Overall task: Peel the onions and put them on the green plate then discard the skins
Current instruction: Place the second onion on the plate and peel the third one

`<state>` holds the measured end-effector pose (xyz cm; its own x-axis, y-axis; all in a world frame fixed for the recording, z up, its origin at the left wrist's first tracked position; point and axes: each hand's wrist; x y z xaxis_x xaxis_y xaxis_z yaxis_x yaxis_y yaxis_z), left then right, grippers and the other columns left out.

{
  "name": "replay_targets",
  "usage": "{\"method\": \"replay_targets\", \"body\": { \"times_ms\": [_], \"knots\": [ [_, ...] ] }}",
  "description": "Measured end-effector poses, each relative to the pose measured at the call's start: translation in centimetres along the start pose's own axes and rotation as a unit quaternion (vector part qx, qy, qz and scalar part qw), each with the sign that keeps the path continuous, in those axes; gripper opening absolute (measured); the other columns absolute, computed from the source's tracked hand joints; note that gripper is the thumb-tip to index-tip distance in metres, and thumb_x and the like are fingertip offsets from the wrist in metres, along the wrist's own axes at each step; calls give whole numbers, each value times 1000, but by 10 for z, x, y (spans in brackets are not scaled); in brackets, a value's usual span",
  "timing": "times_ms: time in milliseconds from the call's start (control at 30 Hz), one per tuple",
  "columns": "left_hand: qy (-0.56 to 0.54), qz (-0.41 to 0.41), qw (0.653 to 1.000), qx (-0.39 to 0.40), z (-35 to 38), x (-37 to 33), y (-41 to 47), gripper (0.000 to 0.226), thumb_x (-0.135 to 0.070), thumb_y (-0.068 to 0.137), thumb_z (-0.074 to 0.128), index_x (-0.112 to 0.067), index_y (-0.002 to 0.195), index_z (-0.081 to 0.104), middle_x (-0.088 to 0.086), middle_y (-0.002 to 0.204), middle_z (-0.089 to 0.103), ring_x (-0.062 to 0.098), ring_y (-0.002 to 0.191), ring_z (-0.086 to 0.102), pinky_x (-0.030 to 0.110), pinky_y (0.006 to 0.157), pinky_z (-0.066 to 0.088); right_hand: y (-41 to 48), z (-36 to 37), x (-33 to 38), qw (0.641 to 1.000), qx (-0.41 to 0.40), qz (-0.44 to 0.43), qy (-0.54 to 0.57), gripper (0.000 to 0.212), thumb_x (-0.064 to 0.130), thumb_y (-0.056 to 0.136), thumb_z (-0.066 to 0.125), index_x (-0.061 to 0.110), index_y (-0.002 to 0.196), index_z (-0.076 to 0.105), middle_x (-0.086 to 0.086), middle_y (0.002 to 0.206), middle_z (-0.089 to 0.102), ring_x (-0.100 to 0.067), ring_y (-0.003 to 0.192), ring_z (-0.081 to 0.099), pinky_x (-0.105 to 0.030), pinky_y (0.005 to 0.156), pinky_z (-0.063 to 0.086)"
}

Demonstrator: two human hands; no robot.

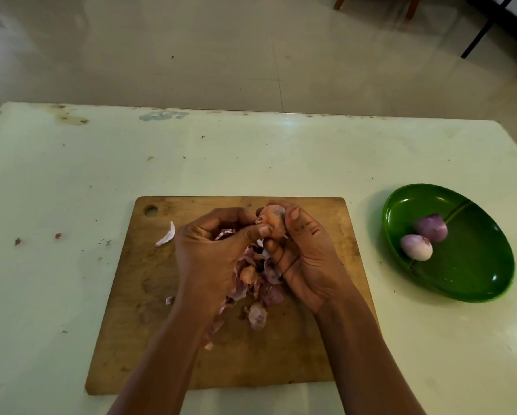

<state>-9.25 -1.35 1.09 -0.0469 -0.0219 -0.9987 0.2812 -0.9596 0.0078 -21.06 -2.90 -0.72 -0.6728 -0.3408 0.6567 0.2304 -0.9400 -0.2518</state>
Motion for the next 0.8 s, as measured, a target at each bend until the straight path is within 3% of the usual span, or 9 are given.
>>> {"method": "replay_targets", "body": {
  "times_ms": [200, 400, 633, 800],
  "knots": [
    [-26, -25, 999, 20, 1, 2, 0, 15, -20, 60, 71, -17, 74, 69, -5, 70, 72, 8, 69, 68, 17, 62, 53, 1, -4, 0, 999, 30, -25, 36, 22, 14, 61, 73, 8, 83, 73, -13, 88, 71, -21, 76, 70, -26, 66, 57],
    [-28, -27, 996, 83, -7, 6, 3, 12, -24, 65, 70, -20, 76, 71, 0, 77, 72, 15, 77, 68, 24, 68, 55, 3, -14, 0, 997, 73, -33, 21, 37, 6, 57, 85, 10, 92, 72, -13, 103, 69, -25, 96, 67, -37, 90, 54],
    [-74, -88, 985, 132, -9, 8, 4, 11, -28, 67, 67, -24, 75, 74, 4, 81, 70, 20, 81, 66, 35, 74, 54, 1, -13, 2, 995, 98, -25, -3, 38, 3, 54, 86, 15, 86, 71, -14, 102, 69, -24, 97, 67, -33, 84, 57],
    [-89, -96, 987, 94, -5, 8, 4, 15, -24, 66, 69, -19, 80, 70, 3, 82, 72, 17, 81, 68, 30, 70, 54, 0, -11, 4, 996, 79, -33, -5, 41, -5, 57, 76, 14, 93, 71, -11, 102, 68, -23, 95, 66, -30, 78, 57]
  ]
}}
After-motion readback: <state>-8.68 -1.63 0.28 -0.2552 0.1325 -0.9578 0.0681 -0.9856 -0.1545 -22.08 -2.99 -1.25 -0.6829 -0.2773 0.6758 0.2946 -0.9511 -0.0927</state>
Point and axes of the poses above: each hand's wrist, its own y-axis towards the middle knuckle, its own z-axis out of the palm, x = y × z
